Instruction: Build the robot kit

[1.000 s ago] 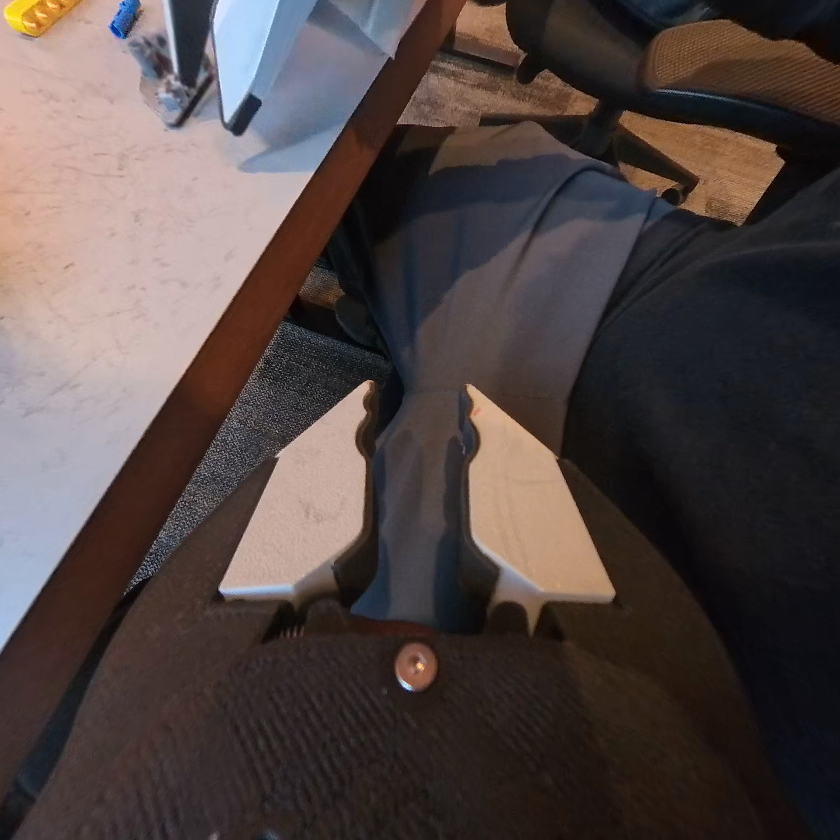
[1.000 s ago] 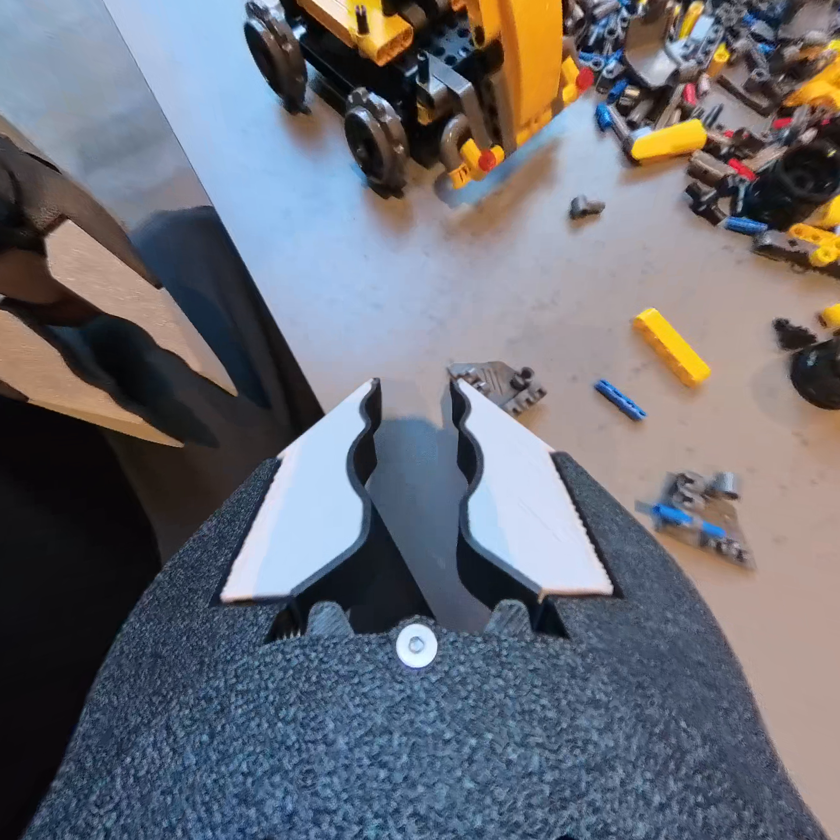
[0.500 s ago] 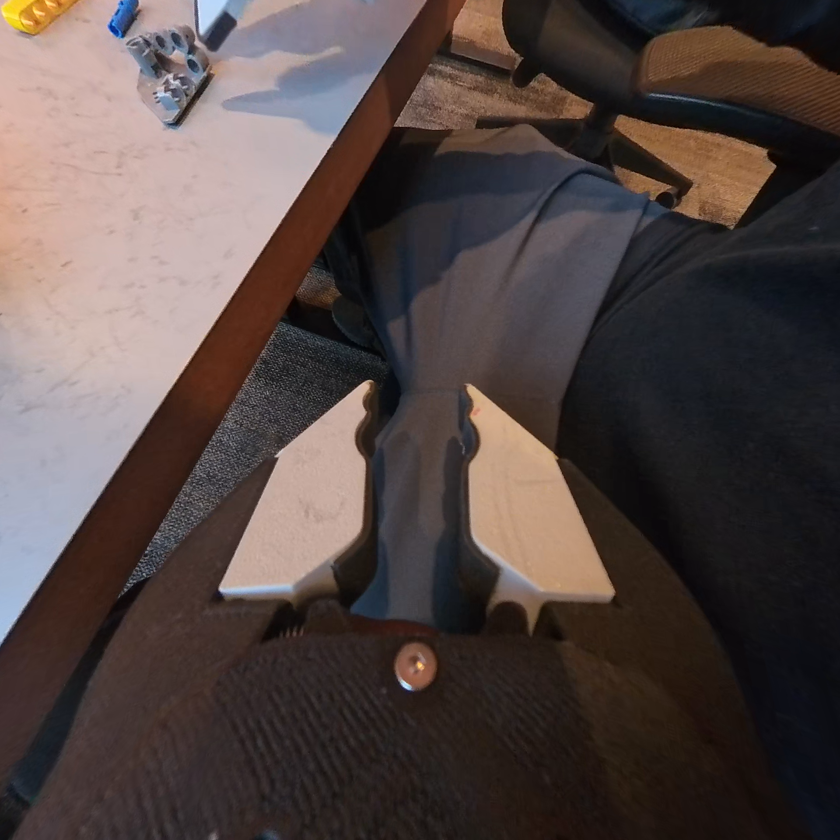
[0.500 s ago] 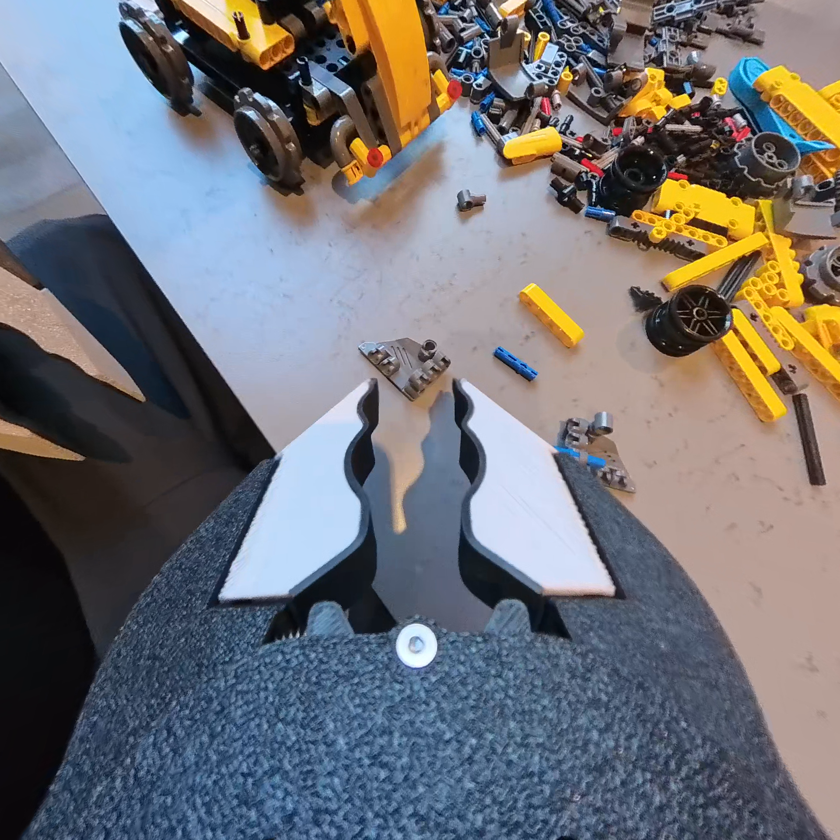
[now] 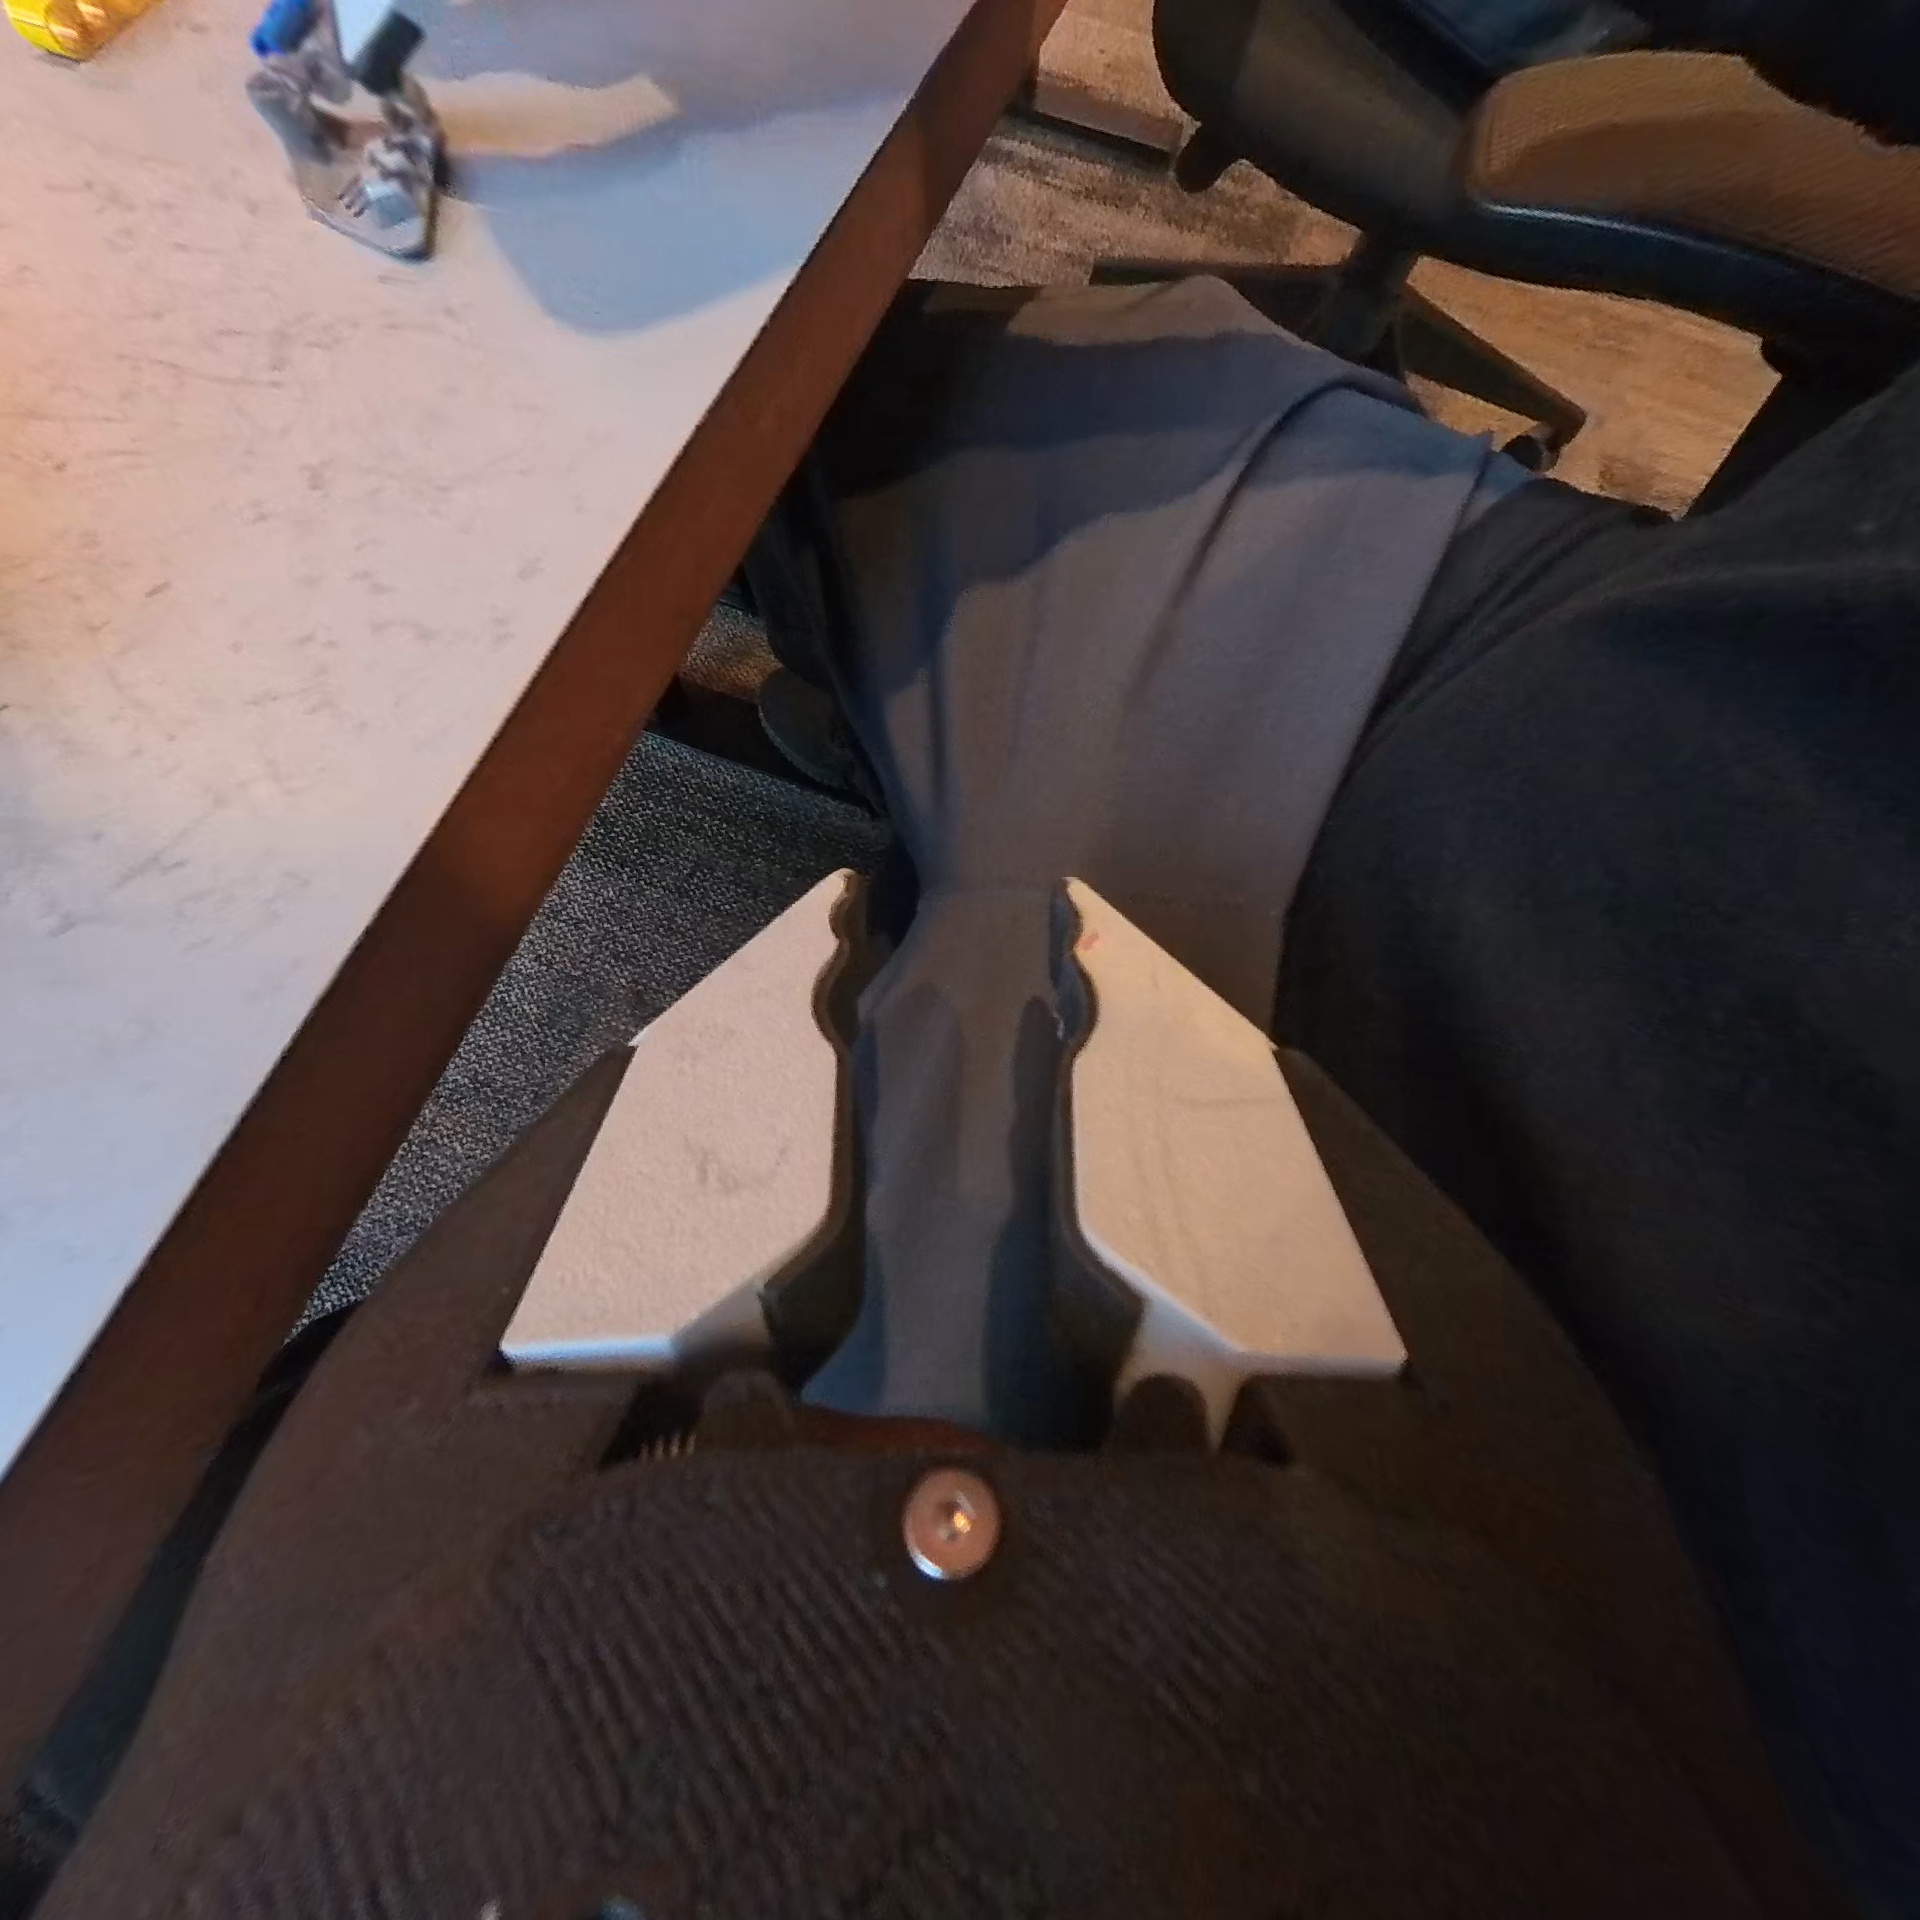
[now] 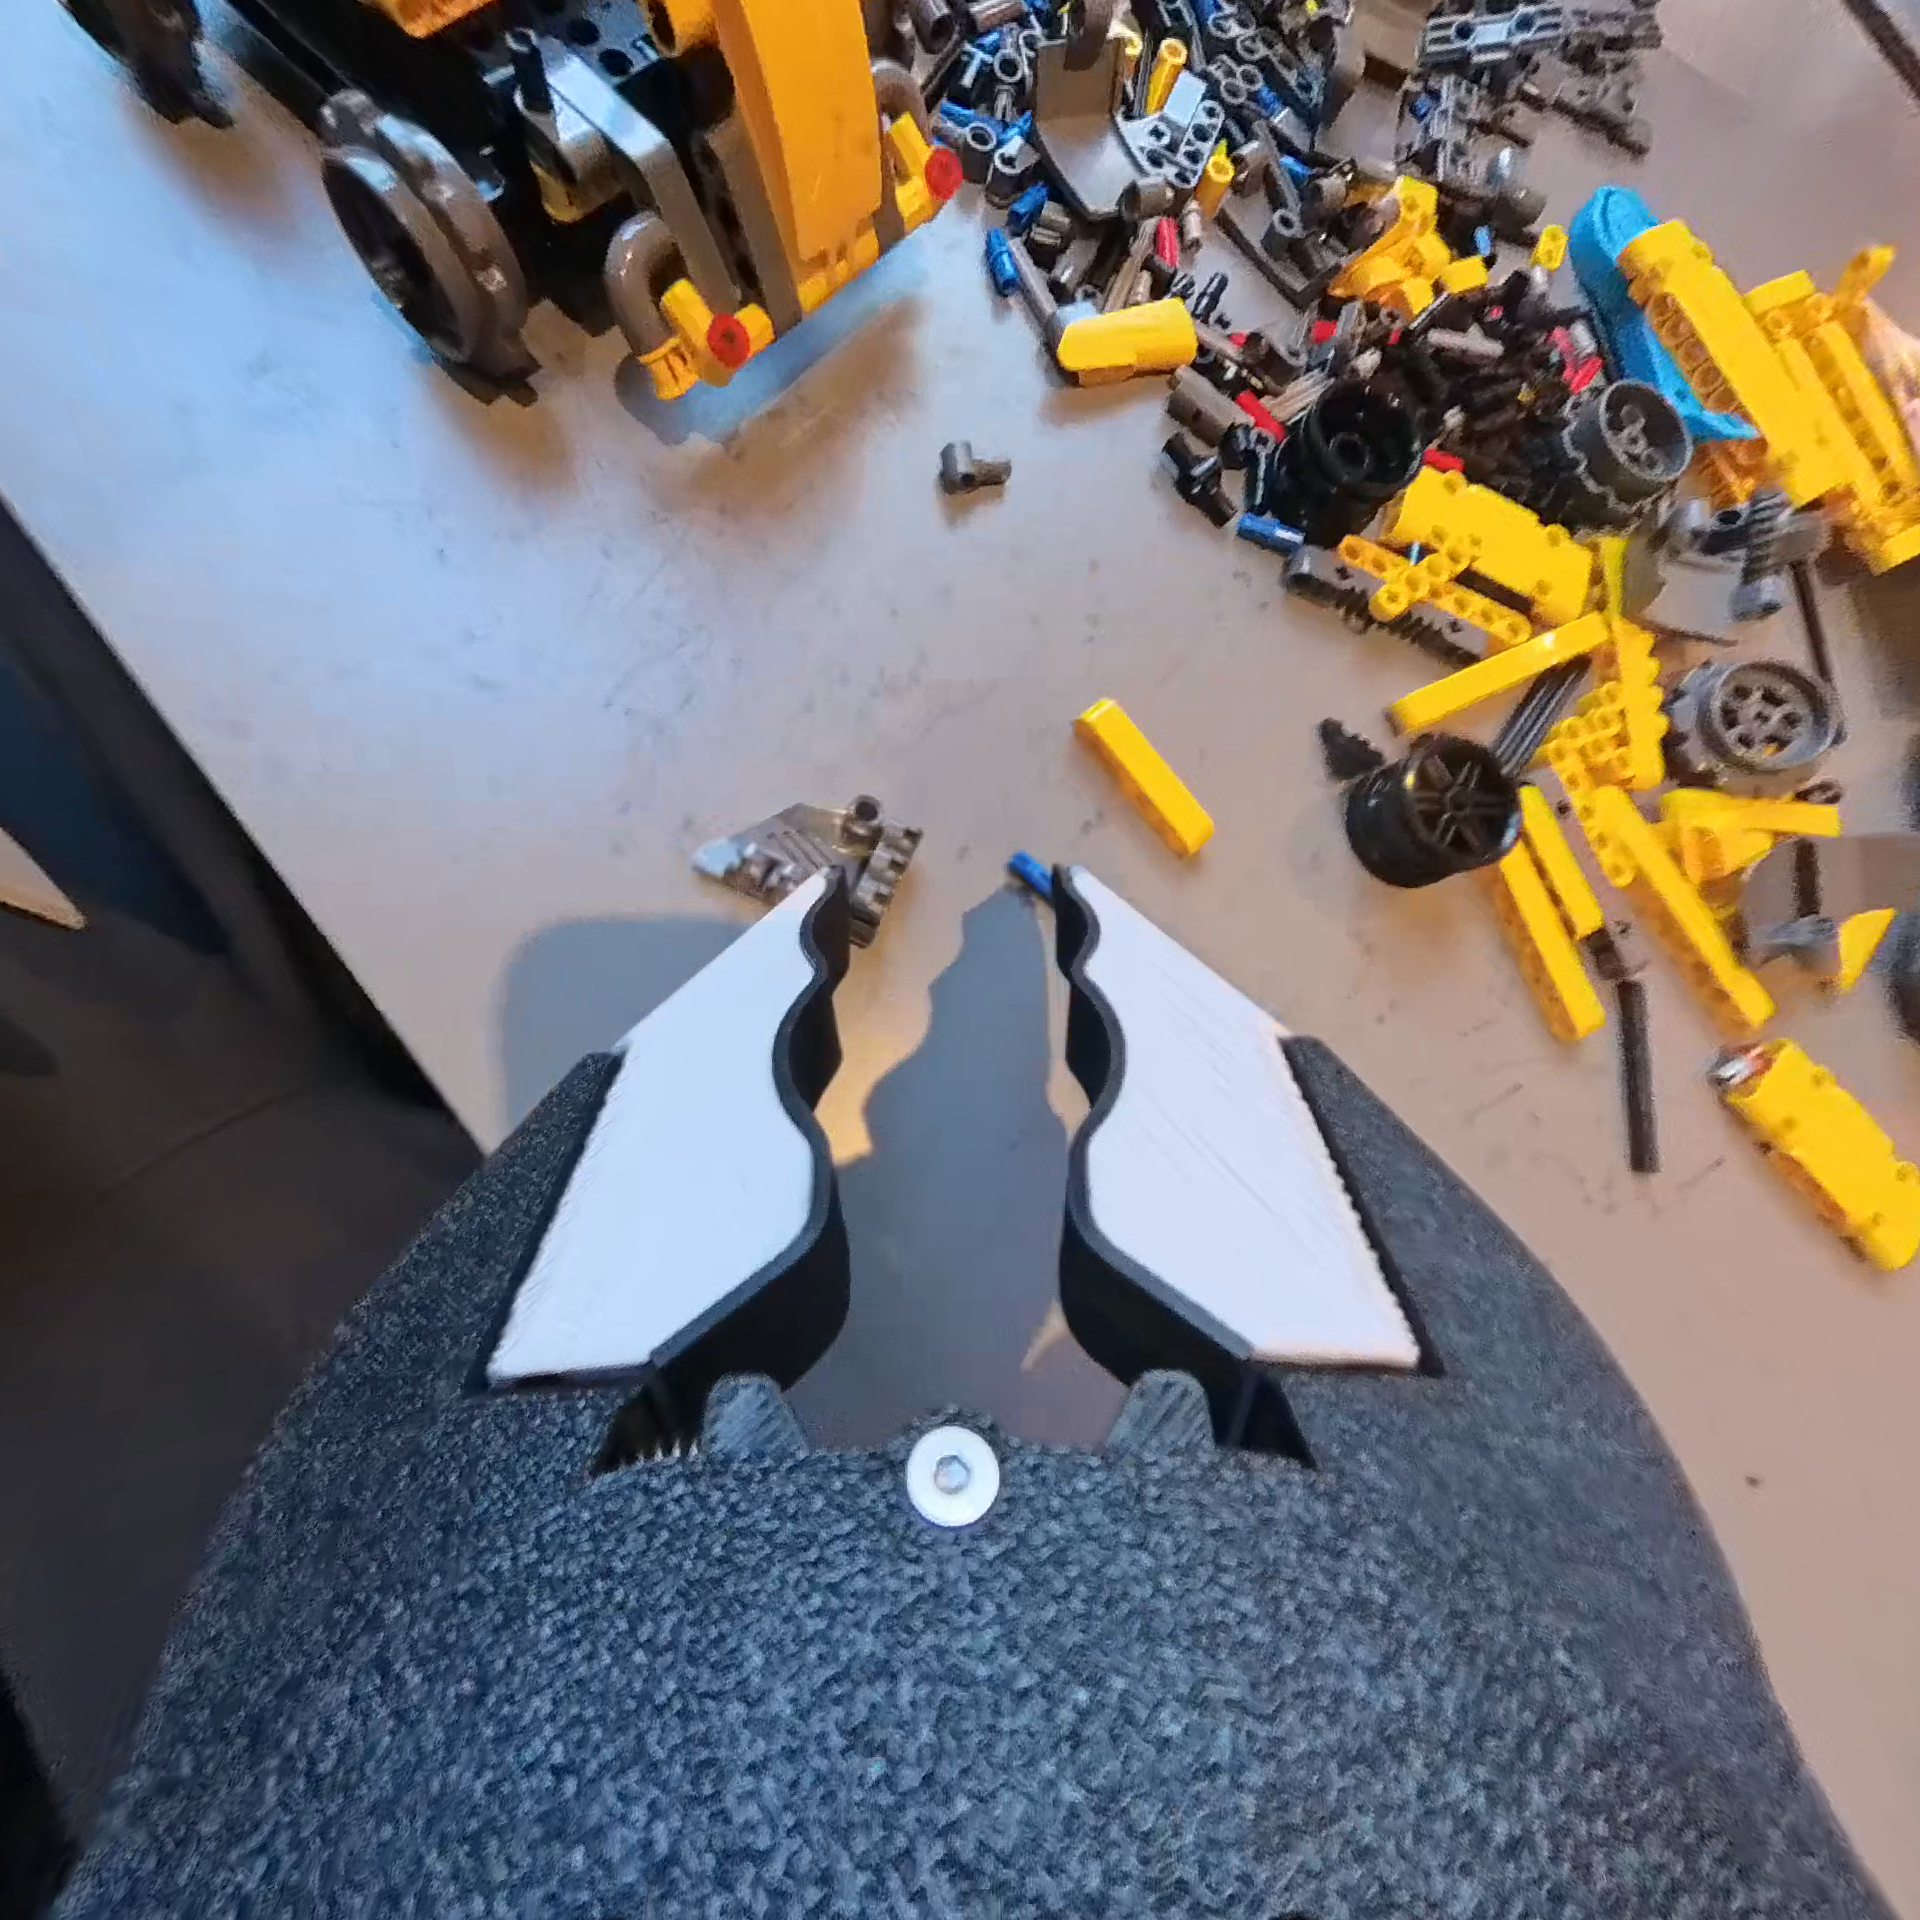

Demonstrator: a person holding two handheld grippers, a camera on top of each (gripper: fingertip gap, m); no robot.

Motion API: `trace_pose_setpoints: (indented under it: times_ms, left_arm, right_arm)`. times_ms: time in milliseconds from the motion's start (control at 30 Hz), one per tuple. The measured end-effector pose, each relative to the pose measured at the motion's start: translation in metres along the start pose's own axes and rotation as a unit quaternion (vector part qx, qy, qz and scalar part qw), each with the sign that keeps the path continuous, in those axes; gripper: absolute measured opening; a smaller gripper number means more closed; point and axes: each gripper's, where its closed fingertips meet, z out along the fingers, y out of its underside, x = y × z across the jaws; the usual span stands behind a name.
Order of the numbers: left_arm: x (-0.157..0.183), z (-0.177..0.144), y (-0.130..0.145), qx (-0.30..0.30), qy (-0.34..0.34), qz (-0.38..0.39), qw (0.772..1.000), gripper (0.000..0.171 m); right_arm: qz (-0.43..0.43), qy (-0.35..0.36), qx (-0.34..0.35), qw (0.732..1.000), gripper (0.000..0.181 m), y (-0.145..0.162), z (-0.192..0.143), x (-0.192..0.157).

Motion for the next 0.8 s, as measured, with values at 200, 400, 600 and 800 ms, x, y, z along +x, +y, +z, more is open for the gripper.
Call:
trace_pose_setpoints:
  times_ms: [200,400,600,800]
  left_arm:
    - [-0.001,-0.001,0.000,0.000,0.000,-0.004,1.000,0.033]
    - [0.002,-0.005,-0.003,0.008,0.006,-0.003,1.000,0.034]
    - [0.005,-0.009,-0.006,0.016,0.012,-0.006,1.000,0.034]
    - [0.005,-0.011,-0.007,0.018,0.014,-0.010,1.000,0.033]
  right_arm:
    - [-0.015,-0.050,-0.016,0.998,0.030,0.000,0.006,-0.018]
    - [0.034,-0.075,-0.014,0.996,0.026,0.004,0.001,-0.029]
    - [0.054,-0.065,-0.015,0.996,0.030,0.006,-0.002,-0.032]
    - [0.060,-0.054,-0.010,0.997,0.032,0.007,-0.011,-0.023]
